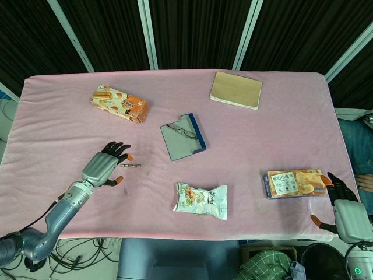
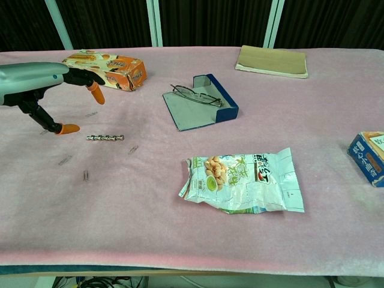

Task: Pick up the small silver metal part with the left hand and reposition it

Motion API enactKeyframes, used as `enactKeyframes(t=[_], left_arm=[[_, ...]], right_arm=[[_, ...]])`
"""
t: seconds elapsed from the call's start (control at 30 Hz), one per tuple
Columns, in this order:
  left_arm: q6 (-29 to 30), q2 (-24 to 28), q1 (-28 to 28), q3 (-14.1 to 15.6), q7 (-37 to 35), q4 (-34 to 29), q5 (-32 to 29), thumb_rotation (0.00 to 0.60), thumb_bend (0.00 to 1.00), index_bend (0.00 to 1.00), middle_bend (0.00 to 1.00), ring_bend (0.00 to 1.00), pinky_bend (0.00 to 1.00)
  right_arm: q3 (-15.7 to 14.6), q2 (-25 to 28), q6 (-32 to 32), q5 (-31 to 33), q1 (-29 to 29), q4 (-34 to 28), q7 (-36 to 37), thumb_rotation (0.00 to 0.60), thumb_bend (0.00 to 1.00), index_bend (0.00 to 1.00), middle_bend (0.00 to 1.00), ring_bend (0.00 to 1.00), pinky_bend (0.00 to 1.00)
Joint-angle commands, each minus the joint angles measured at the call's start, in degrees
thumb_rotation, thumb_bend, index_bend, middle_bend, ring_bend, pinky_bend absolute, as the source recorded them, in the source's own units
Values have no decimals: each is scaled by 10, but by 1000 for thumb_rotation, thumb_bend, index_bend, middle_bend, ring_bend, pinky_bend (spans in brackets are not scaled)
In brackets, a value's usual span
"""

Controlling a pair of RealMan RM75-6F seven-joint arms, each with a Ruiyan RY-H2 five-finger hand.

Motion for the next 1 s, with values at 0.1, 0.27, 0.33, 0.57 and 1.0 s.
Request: enactKeyframes(t=[0.1,0.27,0.33,0.57,1.0], left_arm=[[10,-6,-5,7,-40,3,57,600,314,297,77,0,0],[12,-3,-6,12,-36,-5,67,600,314,301,78,0,0],[12,0,-4,12,-36,-6,66,600,314,301,78,0,0],[14,6,-2,9,-44,5,63,600,313,301,78,0,0],[17,-25,19,1,15,53,-10,600,313,318,85,0,0]], right_arm=[[-1,0,1,-2,0,-1,-1,600,91,0,0,53,176],[-2,0,1,-3,0,-1,-2,600,91,0,0,53,176],[0,-2,-2,1,1,-1,-1,600,90,0,0,53,176],[7,-1,-10,21,2,3,3,600,90,0,0,53,176],[2,1,-14,17,3,-7,-1,600,91,0,0,53,176]])
